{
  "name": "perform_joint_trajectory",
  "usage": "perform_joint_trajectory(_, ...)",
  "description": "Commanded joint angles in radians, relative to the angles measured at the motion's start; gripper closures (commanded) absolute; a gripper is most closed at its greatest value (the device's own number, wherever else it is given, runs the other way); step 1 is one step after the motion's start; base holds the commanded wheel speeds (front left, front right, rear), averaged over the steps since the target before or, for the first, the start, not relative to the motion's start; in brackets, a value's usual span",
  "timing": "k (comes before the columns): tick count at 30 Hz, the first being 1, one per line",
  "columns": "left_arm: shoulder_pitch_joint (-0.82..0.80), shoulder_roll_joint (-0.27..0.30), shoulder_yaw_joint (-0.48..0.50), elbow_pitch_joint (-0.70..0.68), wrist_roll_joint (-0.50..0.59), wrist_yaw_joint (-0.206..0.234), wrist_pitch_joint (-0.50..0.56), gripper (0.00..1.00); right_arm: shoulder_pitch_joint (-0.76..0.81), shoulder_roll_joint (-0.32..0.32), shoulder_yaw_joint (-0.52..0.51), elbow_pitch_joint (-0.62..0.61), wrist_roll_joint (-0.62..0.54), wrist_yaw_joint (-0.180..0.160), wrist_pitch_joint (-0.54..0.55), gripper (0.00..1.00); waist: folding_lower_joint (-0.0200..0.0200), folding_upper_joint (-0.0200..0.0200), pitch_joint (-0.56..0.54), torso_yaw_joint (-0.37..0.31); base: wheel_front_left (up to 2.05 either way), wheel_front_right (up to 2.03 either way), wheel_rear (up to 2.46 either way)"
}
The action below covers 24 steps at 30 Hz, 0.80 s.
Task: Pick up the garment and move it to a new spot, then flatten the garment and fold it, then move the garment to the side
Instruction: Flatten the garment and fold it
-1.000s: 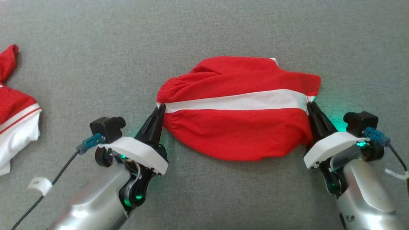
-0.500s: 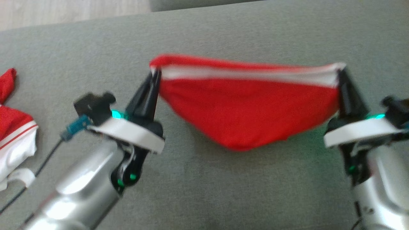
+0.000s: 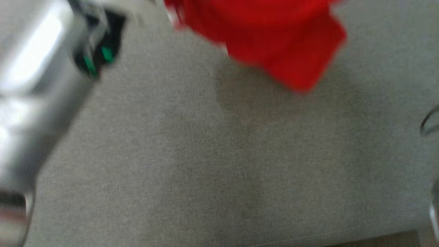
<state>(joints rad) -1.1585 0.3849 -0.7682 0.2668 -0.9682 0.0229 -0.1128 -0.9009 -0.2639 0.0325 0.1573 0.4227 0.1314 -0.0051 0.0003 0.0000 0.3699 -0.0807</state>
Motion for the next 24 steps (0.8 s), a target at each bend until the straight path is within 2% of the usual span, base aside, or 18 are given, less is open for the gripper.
perform_joint_trajectory(1,-0.134,0.002,0.057,0.032,0.034,-0.018,-0.016,1.00,-0.104,-0.016,0.021,0.016,0.004,-0.001,-0.021,1.00,-0.0003,0.0000,0.083,-0.007,0.00,0.00,0.00)
perform_joint_trajectory(7,-0.344,-0.075,0.095,0.199,0.119,-0.056,-0.127,1.00,-0.325,-0.080,0.017,0.130,-0.055,-0.001,-0.124,1.00,-0.0003,0.0000,0.140,0.002,0.00,0.00,0.00)
perform_joint_trajectory(12,-0.333,-0.098,0.125,0.244,0.130,-0.094,-0.145,1.00,-0.352,-0.092,0.010,0.161,-0.060,-0.001,-0.170,1.00,-0.0003,0.0000,0.155,0.011,0.00,0.00,0.00)
perform_joint_trajectory(17,-0.151,-0.100,0.130,0.235,0.138,-0.124,-0.148,1.00,-0.232,-0.082,0.035,0.184,-0.042,-0.001,-0.186,1.00,-0.0003,0.0000,0.163,0.021,0.00,0.00,0.00)
perform_joint_trajectory(24,0.229,-0.121,0.179,0.156,0.229,-0.140,-0.149,1.00,0.079,-0.044,0.032,0.161,-0.008,-0.001,-0.180,1.00,-0.0003,0.0000,0.136,0.028,0.00,0.00,0.00)
